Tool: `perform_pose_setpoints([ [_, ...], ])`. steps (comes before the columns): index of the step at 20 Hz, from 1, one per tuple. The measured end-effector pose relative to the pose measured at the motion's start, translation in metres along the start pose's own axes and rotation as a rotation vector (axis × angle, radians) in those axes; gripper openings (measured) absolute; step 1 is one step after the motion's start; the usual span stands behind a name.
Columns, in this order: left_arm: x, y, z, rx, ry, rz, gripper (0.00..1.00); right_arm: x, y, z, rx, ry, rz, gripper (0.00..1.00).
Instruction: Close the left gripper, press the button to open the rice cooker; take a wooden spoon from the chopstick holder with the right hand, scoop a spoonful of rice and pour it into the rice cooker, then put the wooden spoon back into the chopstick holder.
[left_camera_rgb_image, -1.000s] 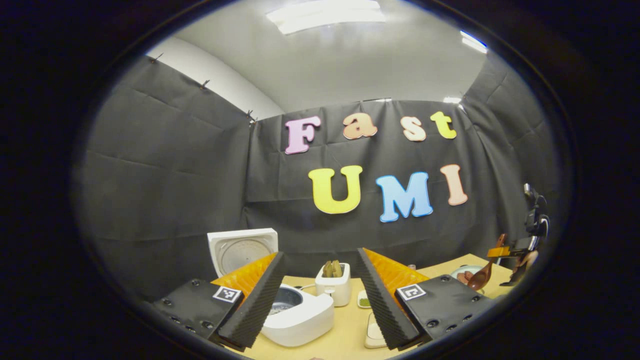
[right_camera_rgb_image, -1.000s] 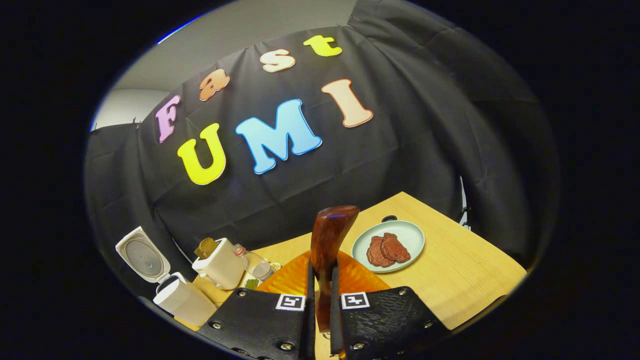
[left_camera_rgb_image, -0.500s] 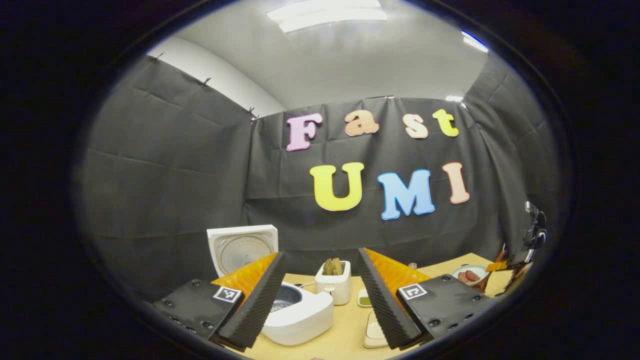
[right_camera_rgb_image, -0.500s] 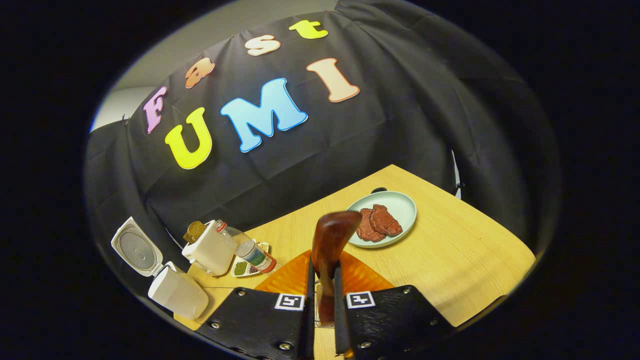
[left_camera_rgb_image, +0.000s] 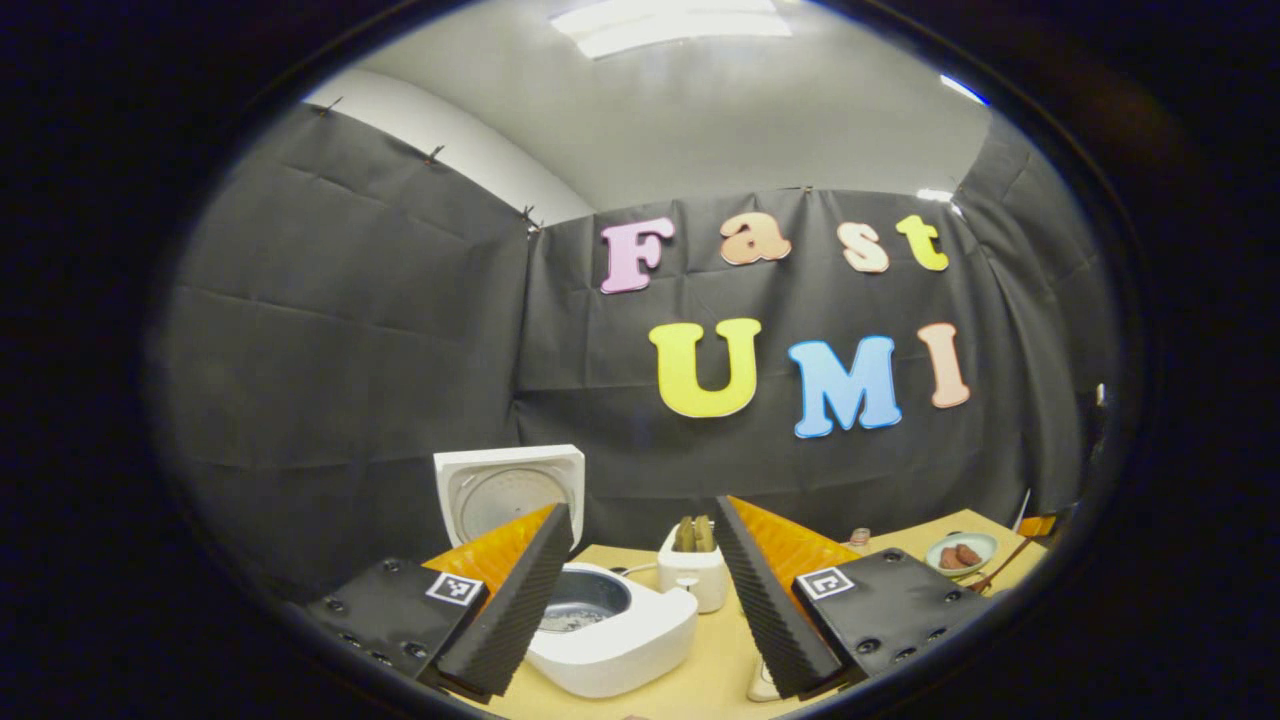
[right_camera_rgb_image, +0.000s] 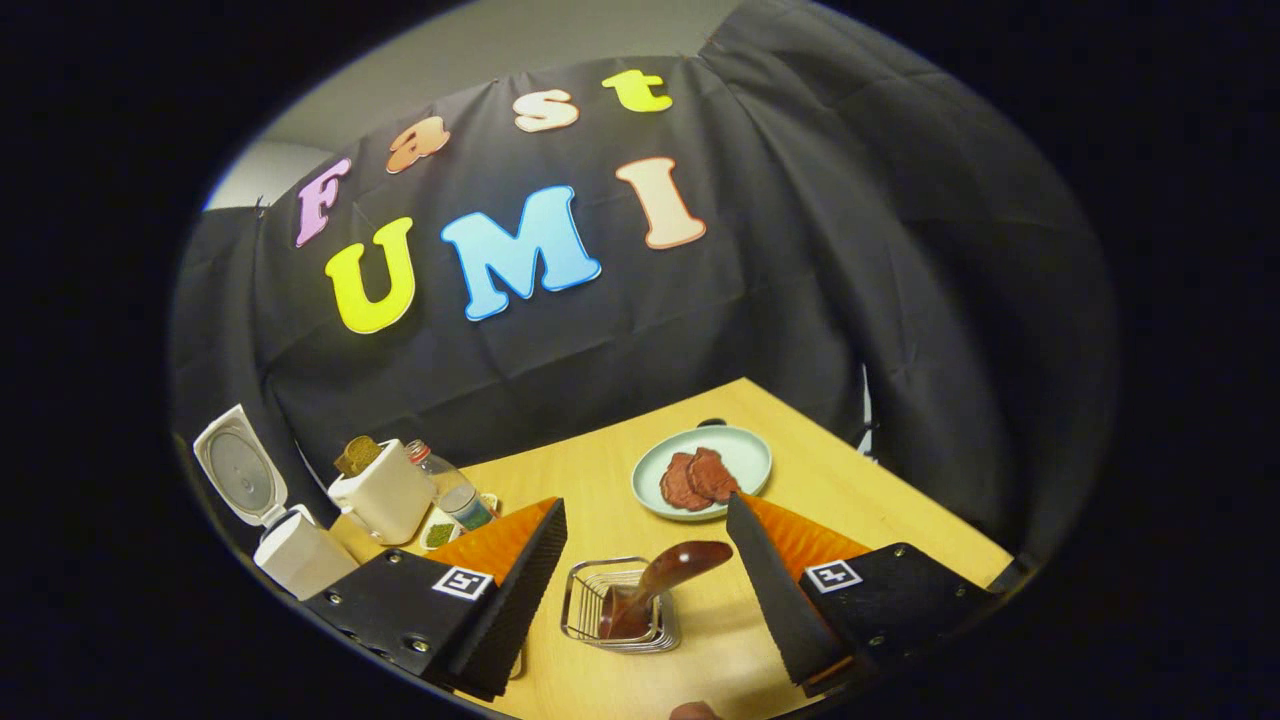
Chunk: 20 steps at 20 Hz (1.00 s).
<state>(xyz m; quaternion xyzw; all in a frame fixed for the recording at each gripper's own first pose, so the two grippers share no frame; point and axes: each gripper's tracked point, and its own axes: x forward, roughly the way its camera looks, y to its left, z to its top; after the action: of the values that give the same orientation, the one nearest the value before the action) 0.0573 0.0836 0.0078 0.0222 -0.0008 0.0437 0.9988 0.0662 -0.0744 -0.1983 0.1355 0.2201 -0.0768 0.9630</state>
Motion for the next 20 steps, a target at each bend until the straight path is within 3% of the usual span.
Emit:
perform_pose_setpoints([
  [9, 0.087, 0.082, 0.028, 0.068, -0.027, 0.14, 0.98, -0.07, 0.049, 0.08, -0.149, -0.21, 0.031, 0.98],
  [20, 0.206, 0.172, 0.024, 0.009, 0.022, 0.218, 0.98, -0.111, 0.091, 0.072, -0.239, -0.248, -0.007, 0.97],
])
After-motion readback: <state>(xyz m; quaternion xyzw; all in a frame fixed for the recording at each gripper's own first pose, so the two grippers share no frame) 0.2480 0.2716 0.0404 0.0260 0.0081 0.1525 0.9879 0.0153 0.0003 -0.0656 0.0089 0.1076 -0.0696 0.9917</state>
